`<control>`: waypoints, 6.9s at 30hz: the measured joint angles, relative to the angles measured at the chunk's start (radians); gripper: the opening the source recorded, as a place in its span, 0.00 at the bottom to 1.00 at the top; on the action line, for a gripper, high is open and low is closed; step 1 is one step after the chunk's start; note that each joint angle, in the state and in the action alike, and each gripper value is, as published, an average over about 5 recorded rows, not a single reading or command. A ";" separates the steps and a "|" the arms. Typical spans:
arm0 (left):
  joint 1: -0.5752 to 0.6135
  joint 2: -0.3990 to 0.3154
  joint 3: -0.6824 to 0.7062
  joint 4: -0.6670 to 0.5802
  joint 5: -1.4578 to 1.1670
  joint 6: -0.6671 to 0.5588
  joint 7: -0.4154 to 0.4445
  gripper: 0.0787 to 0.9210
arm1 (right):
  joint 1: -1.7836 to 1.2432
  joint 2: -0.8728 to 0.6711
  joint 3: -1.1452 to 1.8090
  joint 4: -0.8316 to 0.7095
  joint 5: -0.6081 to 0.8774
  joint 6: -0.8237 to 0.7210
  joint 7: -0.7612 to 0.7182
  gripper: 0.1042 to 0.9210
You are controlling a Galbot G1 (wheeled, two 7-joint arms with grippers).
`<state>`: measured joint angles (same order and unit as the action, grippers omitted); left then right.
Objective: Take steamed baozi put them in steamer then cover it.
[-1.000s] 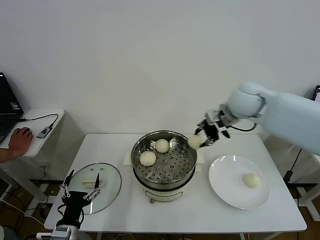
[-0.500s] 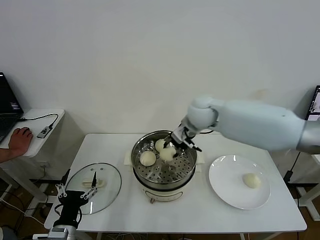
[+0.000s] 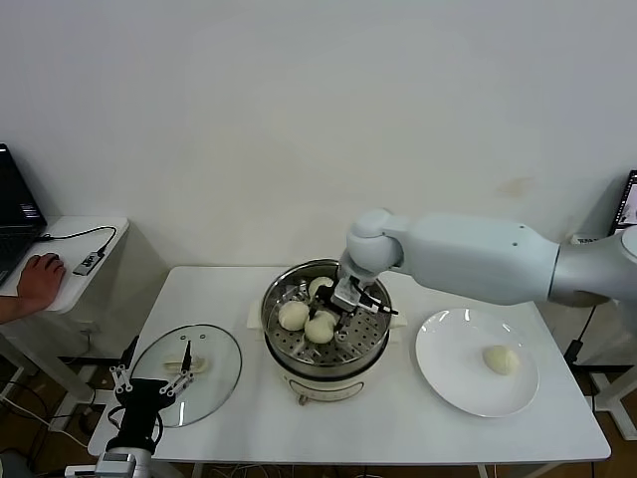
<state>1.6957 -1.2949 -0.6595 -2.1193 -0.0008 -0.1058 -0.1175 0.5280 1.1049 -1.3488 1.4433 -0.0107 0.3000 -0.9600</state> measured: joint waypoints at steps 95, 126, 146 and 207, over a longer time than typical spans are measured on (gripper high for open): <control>-0.030 0.014 0.012 0.025 -0.006 -0.023 -0.013 0.88 | -0.780 -0.576 0.795 -0.182 -0.274 -0.429 -0.084 0.83; -0.031 0.012 0.013 0.014 -0.001 -0.022 -0.012 0.88 | -0.815 -0.573 0.847 -0.189 -0.290 -0.430 -0.106 0.54; -0.041 0.024 0.026 0.005 -0.004 -0.022 -0.012 0.88 | -0.271 -0.622 0.442 0.011 0.024 -0.578 -0.098 0.54; -0.046 0.003 -0.008 0.020 0.012 -0.029 -0.015 0.88 | -0.045 -0.095 0.066 0.003 0.516 -1.021 0.221 0.85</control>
<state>1.6493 -1.2918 -0.6674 -2.0995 0.0117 -0.1348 -0.1328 0.4827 1.0102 -1.2828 1.4462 0.5049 -0.7209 -0.7393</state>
